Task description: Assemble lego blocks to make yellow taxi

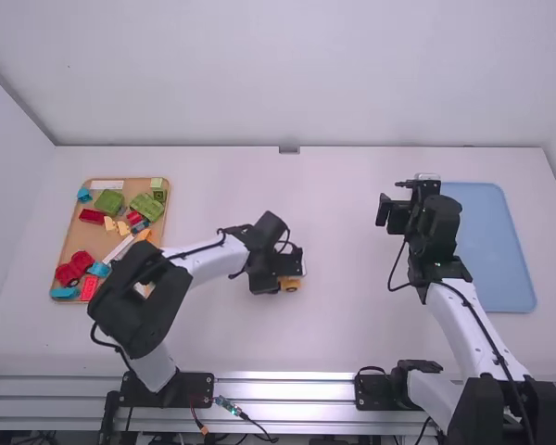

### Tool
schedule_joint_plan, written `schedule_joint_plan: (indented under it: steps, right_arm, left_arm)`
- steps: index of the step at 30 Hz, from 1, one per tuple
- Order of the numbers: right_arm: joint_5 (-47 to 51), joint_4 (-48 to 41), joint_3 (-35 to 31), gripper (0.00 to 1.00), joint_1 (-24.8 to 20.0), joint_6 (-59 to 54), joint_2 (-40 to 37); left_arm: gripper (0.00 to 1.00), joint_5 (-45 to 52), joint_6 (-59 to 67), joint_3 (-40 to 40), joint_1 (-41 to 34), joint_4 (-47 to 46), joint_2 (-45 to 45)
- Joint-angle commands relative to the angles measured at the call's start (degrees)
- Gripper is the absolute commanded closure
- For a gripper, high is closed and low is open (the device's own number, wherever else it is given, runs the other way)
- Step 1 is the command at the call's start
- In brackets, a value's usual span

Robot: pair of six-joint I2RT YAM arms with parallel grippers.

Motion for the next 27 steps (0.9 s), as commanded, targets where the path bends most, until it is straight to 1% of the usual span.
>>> schedule_joint_plan:
  steps: [1, 2, 5, 6, 7, 8, 10, 12, 13, 14, 17, 21, 22, 24, 27]
  right_arm:
    - [-0.1, 0.1, 1.1, 0.01, 0.0, 0.2, 0.3]
    - [-0.1, 0.1, 1.1, 0.01, 0.0, 0.2, 0.3]
    - [-0.1, 0.1, 1.1, 0.01, 0.0, 0.2, 0.3]
    - [-0.1, 0.1, 1.1, 0.01, 0.0, 0.2, 0.3]
    - [-0.1, 0.1, 1.1, 0.01, 0.0, 0.2, 0.3]
    - [-0.1, 0.1, 1.1, 0.01, 0.0, 0.2, 0.3]
    - [-0.1, 0.1, 1.1, 0.01, 0.0, 0.2, 0.3]
    - [-0.1, 0.0, 1.1, 0.01, 0.0, 0.2, 0.3]
    - [-0.1, 0.0, 1.1, 0.01, 0.0, 0.2, 0.3]
    - [-0.1, 0.1, 1.1, 0.01, 0.0, 0.2, 0.3]
    - [-0.1, 0.0, 1.1, 0.01, 0.0, 0.2, 0.3]
    - [-0.1, 0.0, 1.1, 0.01, 0.0, 0.2, 0.3]
    - [-0.1, 0.0, 1.1, 0.01, 0.0, 0.2, 0.3]
    - [-0.1, 0.1, 1.1, 0.01, 0.0, 0.2, 0.3]
    - [-0.1, 0.0, 1.1, 0.01, 0.0, 0.2, 0.3]
  left_arm:
    - [0.95, 1.0, 0.2, -0.3, 0.5, -0.5, 1.3]
    - [0.94, 1.0, 0.2, -0.3, 0.5, -0.4, 1.3]
    - [0.84, 1.0, 0.2, -0.3, 0.5, -0.3, 1.3]
    - [0.74, 1.0, 0.2, -0.3, 0.5, -0.3, 1.3]
    - [0.69, 1.0, 0.2, -0.3, 0.5, -0.3, 1.3]
    - [0.67, 1.0, 0.2, -0.3, 0.5, -0.3, 1.3]
    - [0.56, 1.0, 0.2, -0.3, 0.5, -0.3, 1.3]
    - [0.5, 1.0, 0.2, -0.3, 0.5, -0.3, 1.3]
    - [0.43, 1.0, 0.2, -0.3, 0.5, -0.3, 1.3]
    - [0.31, -0.5, 0.1, -0.3, 0.5, -0.3, 1.3]
    - [0.21, -4.3, -1.7, -0.3, 0.5, -0.2, 1.3]
    - [0.14, -7.6, -4.4, 0.8, 0.5, -0.9, 1.2]
    - [0.01, -7.6, -4.1, 1.4, 0.5, -2.0, 1.2]
    - [0.01, -7.7, -4.2, 2.3, 0.5, -2.8, 1.2]
    - [0.01, -6.3, -4.1, 5.7, 0.5, -6.4, 1.2]
